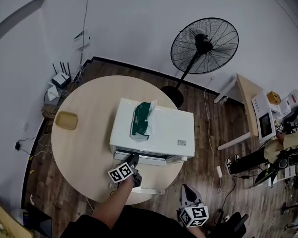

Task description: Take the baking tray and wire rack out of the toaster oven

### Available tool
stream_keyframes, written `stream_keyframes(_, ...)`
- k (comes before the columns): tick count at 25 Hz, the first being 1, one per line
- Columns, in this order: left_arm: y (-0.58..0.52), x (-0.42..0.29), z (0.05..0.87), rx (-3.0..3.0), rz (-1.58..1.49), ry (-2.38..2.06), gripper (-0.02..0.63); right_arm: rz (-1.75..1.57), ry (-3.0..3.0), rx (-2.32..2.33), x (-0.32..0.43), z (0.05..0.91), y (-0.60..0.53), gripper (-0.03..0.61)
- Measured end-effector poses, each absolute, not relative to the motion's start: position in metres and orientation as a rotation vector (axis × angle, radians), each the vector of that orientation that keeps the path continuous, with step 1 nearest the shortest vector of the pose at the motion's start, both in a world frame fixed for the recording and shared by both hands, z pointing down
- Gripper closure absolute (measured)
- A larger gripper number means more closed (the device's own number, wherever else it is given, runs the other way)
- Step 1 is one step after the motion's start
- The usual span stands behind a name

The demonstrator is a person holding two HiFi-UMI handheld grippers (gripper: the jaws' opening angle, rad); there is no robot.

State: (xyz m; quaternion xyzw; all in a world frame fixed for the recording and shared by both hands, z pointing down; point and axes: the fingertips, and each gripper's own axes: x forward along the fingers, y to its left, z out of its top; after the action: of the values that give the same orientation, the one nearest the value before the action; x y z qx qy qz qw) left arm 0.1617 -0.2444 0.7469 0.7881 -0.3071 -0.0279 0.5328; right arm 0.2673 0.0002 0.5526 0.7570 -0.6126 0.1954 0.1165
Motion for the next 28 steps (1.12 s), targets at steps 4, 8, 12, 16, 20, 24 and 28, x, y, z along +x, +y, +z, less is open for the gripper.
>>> stream_keyframes(4,-0.262,0.176,0.767,1.755,-0.101,-0.707,0.449,0.586,-1.795,2.223,0.271,0.551,-0.008,0.588)
stream_keyframes(8,-0.269,0.185,0.777,1.688,-0.136,-0.697,0.446,0.641,-1.787,2.261,0.28,0.559,-0.006,0.589)
stream_keyframes(12,-0.282,0.193,0.778,1.644,-0.231,-0.671,0.446,0.698,-1.725,2.293,0.288,0.569,0.002,0.588)
stream_keyframes(16,-0.296,0.2,0.779,1.594,-0.311,-0.654,0.443,0.707,-1.7,2.302,0.29,0.571,0.005,0.588)
stream_keyframes(20,-0.304,0.208,0.788,1.541,-0.347,-0.659,0.443,0.708,-1.679,2.313,0.292,0.568,0.007,0.588)
stream_keyframes(24,-0.314,0.216,0.791,1.539,-0.366,-0.669,0.448,0.718,-1.655,2.32,0.292,0.569,0.011,0.588)
stream_keyframes(28,-0.32,0.222,0.79,1.575,-0.375,-0.688,0.49,0.725,-1.634,2.324,0.294,0.572,0.019,0.588)
